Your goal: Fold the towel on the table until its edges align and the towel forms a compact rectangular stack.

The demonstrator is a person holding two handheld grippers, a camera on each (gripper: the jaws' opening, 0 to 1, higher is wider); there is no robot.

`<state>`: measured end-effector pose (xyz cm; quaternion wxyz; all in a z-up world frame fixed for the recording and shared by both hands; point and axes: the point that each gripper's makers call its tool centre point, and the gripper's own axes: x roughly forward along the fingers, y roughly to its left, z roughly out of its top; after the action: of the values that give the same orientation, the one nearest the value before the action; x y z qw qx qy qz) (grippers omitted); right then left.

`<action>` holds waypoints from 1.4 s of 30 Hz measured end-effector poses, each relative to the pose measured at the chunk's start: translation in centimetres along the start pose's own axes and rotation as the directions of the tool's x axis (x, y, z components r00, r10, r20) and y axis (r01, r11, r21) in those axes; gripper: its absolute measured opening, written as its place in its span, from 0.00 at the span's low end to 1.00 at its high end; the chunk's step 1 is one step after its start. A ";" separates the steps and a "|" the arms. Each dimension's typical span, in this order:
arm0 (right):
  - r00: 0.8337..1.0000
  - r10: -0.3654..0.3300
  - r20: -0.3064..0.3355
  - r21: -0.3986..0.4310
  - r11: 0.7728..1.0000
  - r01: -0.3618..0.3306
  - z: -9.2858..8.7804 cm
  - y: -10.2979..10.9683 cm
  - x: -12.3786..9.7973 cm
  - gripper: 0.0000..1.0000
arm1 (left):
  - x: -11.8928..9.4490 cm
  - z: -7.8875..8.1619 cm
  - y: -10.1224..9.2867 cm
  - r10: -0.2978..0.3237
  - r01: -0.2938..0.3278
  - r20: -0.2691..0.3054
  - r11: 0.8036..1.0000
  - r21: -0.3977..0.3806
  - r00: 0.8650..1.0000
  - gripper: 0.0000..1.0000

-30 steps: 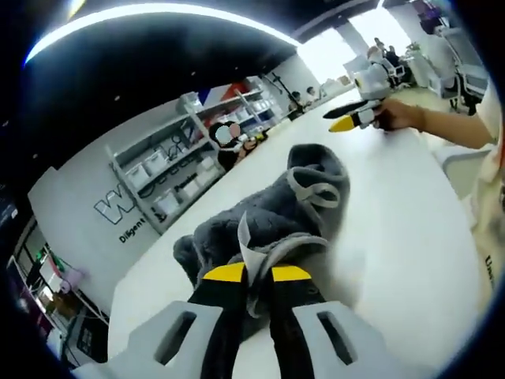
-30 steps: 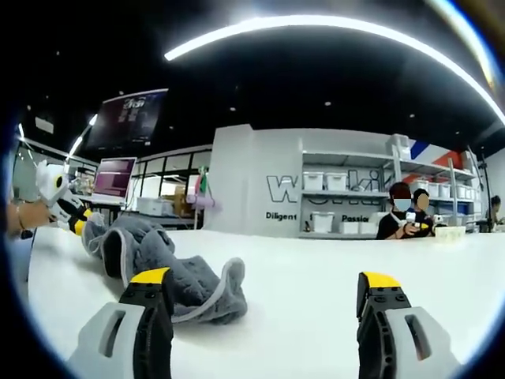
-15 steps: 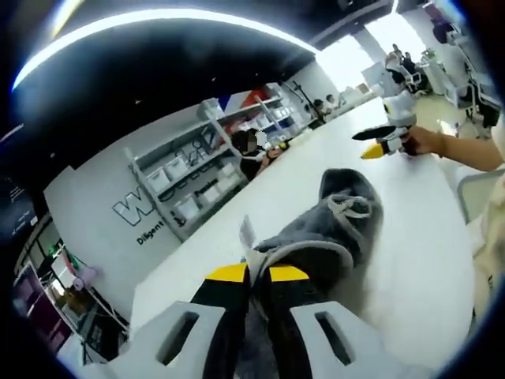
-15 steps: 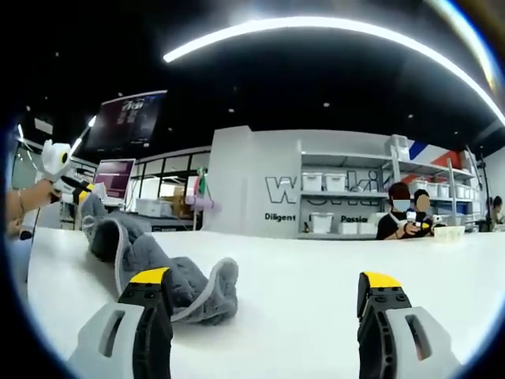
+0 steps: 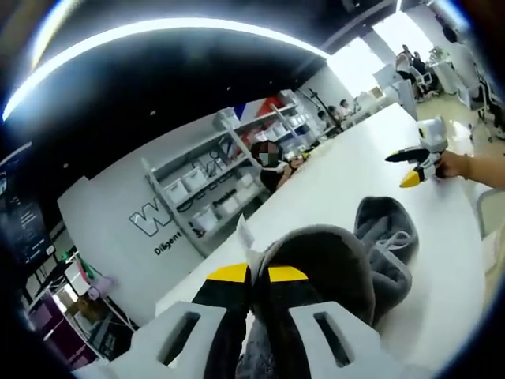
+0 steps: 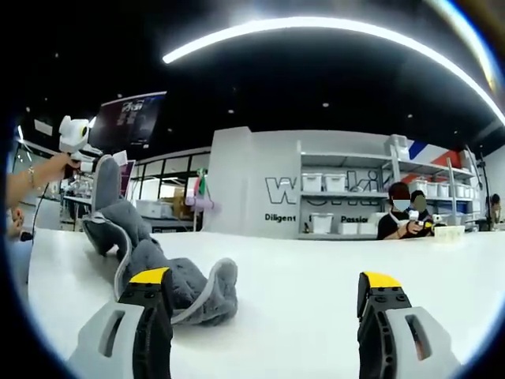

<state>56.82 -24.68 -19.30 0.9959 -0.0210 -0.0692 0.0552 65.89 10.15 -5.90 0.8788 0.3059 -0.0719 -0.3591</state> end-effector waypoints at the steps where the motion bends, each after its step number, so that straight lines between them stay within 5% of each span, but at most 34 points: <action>1: 1.000 0.000 0.000 0.000 1.000 0.000 0.0 0.0 0.0 0.99 | -0.1 0.1 0.1 0.002 -0.002 0.000 1.000 -0.001 1.000 0.05; 14: 1.000 0.001 -0.007 -0.004 1.000 -0.001 -0.2 0.1 -0.1 0.99 | -5.1 -0.1 2.3 0.026 -0.026 -0.027 1.000 0.003 0.999 0.05; 24: 1.000 0.001 -0.019 -0.014 1.000 -0.001 -0.4 0.1 0.1 0.99 | -9.9 -2.2 4.3 0.050 -0.050 -0.071 0.999 -0.006 0.996 0.06; 28: 1.000 0.002 -0.022 -0.015 1.000 -0.002 -0.4 0.2 0.1 0.99 | -11.5 -4.0 4.1 0.080 -0.086 -0.099 0.995 -0.050 0.992 0.06; 42: 0.999 0.006 -0.033 -0.024 1.000 -0.007 -0.6 0.2 0.2 0.99 | -12.8 -9.4 -0.6 0.020 -0.037 -0.121 0.990 -0.137 0.992 0.07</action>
<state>57.10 -24.51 -19.85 0.9963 -0.0343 -0.0534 0.0574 59.49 23.04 -12.62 0.9057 0.2640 0.0018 -0.3317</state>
